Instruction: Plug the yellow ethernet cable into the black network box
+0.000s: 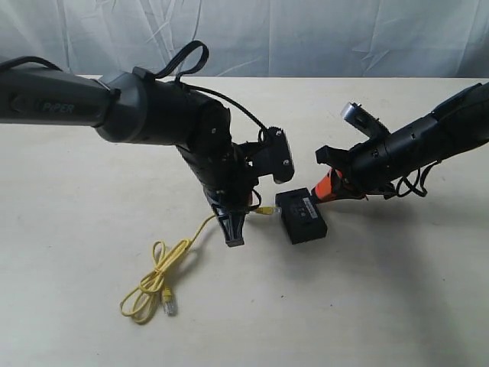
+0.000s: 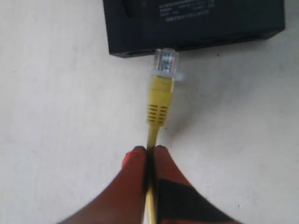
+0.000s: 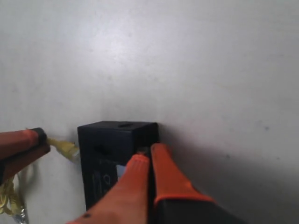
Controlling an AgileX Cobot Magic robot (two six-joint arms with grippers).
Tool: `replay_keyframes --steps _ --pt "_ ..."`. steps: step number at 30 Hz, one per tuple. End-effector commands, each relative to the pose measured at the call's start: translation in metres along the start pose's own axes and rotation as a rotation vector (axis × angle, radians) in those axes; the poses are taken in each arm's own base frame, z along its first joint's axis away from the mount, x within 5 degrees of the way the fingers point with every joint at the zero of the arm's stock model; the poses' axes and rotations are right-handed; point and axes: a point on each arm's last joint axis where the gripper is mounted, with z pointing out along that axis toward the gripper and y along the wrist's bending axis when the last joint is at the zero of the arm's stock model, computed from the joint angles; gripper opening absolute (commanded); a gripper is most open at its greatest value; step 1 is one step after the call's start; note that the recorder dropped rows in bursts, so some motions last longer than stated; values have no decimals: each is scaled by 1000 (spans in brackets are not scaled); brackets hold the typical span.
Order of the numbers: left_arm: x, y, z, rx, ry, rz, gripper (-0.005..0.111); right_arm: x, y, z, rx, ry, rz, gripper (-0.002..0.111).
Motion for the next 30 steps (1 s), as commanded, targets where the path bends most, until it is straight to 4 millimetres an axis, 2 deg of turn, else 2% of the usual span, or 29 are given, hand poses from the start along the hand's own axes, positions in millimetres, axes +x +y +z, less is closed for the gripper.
replay_keyframes --steps 1,11,20,30 --pt "-5 2 -14 -15 -21 -32 0 -2 -4 -8 -8 -17 19 -1" --pt "2 -4 2 41 34 -29 0 -3 -4 -9 -3 -22 21 -1" --pt "-2 -3 3 35 -12 0 0 -1 1 -4 -11 -6 9 -1" --pt "2 -7 2 77 32 7 0 0 6 2 -13 9 -6 -1"
